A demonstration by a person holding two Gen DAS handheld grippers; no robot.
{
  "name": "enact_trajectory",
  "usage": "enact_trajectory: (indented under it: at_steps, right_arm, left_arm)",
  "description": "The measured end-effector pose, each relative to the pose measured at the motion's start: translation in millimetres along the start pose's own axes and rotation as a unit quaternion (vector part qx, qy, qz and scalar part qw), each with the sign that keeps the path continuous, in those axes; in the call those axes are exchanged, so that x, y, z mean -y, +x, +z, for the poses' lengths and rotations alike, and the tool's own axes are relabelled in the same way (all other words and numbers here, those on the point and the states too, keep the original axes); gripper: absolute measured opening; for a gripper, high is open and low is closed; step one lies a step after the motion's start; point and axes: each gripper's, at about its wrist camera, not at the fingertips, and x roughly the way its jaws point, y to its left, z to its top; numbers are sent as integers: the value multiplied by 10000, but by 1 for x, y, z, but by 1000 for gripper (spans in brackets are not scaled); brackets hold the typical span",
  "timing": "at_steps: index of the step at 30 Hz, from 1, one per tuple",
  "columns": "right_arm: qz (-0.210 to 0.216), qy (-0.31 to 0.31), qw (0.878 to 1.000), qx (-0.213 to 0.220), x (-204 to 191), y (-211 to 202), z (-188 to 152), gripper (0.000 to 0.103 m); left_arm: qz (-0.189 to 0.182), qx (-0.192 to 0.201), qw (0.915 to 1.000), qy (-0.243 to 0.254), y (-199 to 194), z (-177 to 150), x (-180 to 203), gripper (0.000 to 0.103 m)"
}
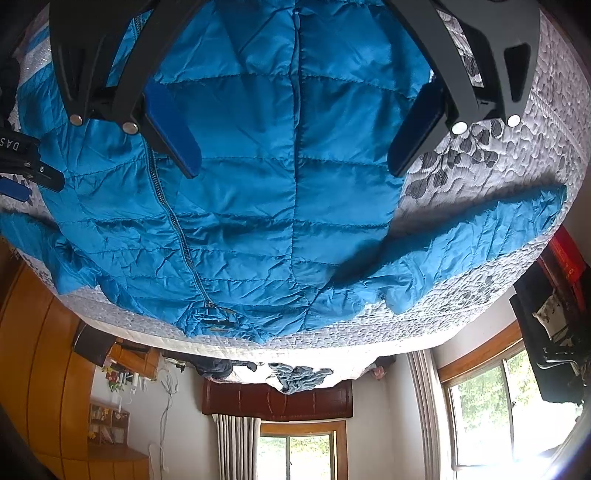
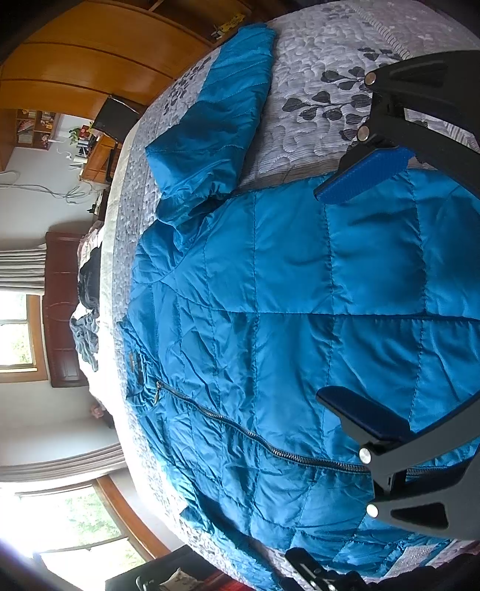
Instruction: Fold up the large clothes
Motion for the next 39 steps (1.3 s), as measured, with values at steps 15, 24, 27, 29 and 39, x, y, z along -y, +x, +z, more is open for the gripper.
enact_trajectory:
  at_steps: [15, 24, 27, 29, 39]
  right_arm:
    - [4, -3, 10000, 17, -2, -3, -1, 99]
    - [29, 0, 10000, 63, -3, -6, -1, 99]
    - [24, -6, 10000, 73, -3, -6, -1, 99]
    - [32, 3, 10000, 68, -2, -7, -1, 99]
    - [39, -17, 10000, 84, -3, -8, 0, 99]
  left_arm:
    - [-7, -14, 10000, -5, 1, -2, -1, 100]
    - [11, 19, 10000, -15, -2, -2, -2, 100]
    - [13, 25, 10000, -7, -2, -2, -1, 100]
    - [14, 26, 10000, -5, -3, -2, -1, 100]
    - [31, 31, 10000, -16, -5, -3, -2, 100]
